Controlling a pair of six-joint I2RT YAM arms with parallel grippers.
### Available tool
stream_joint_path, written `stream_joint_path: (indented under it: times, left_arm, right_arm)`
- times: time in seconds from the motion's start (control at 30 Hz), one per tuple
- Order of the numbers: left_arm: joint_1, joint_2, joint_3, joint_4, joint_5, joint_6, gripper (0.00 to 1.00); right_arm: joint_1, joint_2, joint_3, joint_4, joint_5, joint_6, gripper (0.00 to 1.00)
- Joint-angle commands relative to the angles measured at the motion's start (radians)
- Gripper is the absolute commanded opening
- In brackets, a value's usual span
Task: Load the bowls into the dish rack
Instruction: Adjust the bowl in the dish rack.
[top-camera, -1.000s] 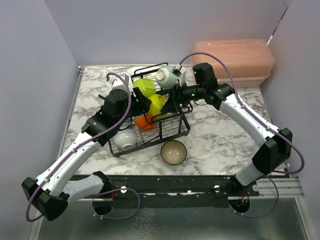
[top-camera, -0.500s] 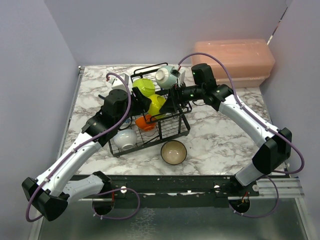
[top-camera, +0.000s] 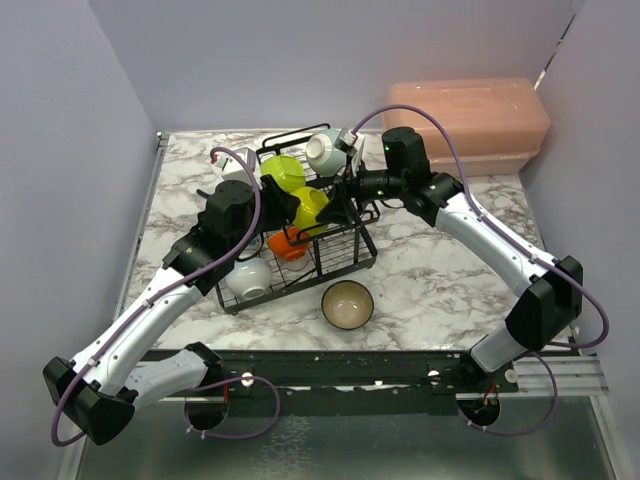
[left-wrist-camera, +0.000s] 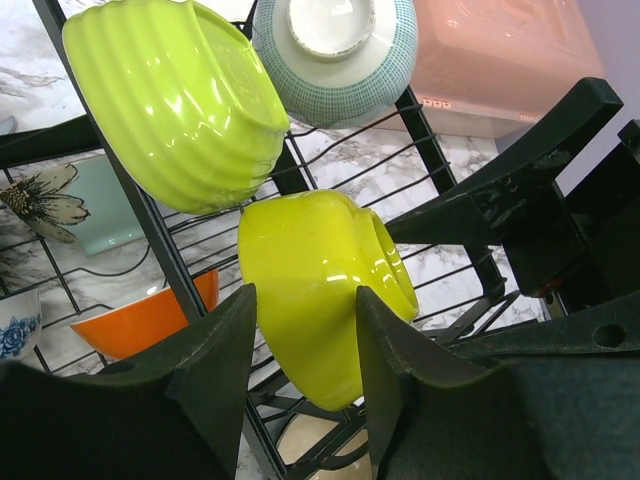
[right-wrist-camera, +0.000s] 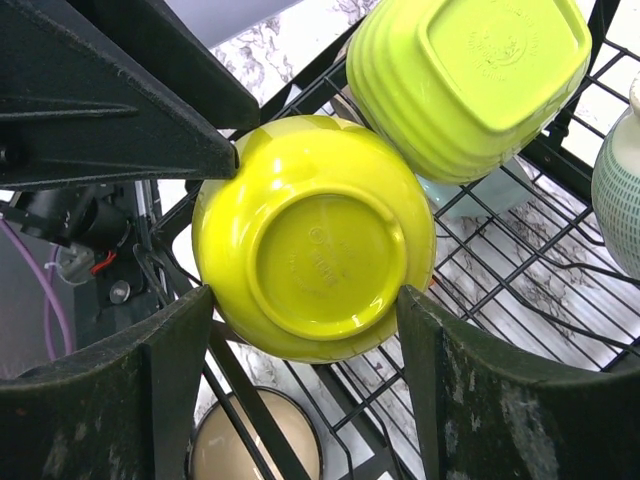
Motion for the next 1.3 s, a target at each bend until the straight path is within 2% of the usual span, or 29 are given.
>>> stream_joint_path:
  times: [0.0,0.17,0.3,0.47,0.6,0.77,0.97,1.03,1.1,1.27]
  left_arm:
    - [-0.003,0.014,-0.030,-0.082,0.012,0.030,0.44]
    - [-0.003,-0.013,-0.024,-0.081,-0.006,0.054,0.54]
    - [-0.003,-0.055,-0.005,-0.080,-0.041,0.115,0.66]
    - [-0.002,-0.093,0.035,-0.065,-0.035,0.187,0.71]
    - [-0.003,-0.108,0.048,-0.021,0.057,0.222,0.72]
    - [-0.005,-0.091,0.052,0.061,0.277,0.246,0.70]
    - [-0.044,-0.056,0.062,0.129,0.425,0.290,0.67]
    - [-0.087,-0.050,0.062,0.134,0.416,0.334,0.67]
    - [-0.134,-0.049,0.063,0.129,0.346,0.367,0.68]
    - [-0.140,-0.046,0.074,0.111,0.156,0.301,0.71]
  right_arm:
    - [0.039,0.022,-0.032,0.123,-0.080,0.027,0.72]
    - [0.039,-0.005,-0.044,0.130,-0.006,0.040,0.76]
    - [0.038,-0.075,-0.071,0.180,0.071,0.097,0.82]
    - [0.037,-0.120,-0.062,0.192,0.114,0.147,0.85]
    - [0.036,-0.140,-0.058,0.176,0.129,0.184,0.86]
    - [0.012,-0.171,-0.065,0.148,0.134,0.233,0.86]
    - [-0.088,-0.236,-0.122,0.135,0.066,0.313,0.85]
    - [-0.138,-0.267,-0.165,0.164,0.000,0.349,0.85]
    - [-0.160,-0.274,-0.178,0.158,-0.024,0.354,0.84]
    - [-0.161,-0.222,-0.133,0.076,-0.093,0.316,0.83]
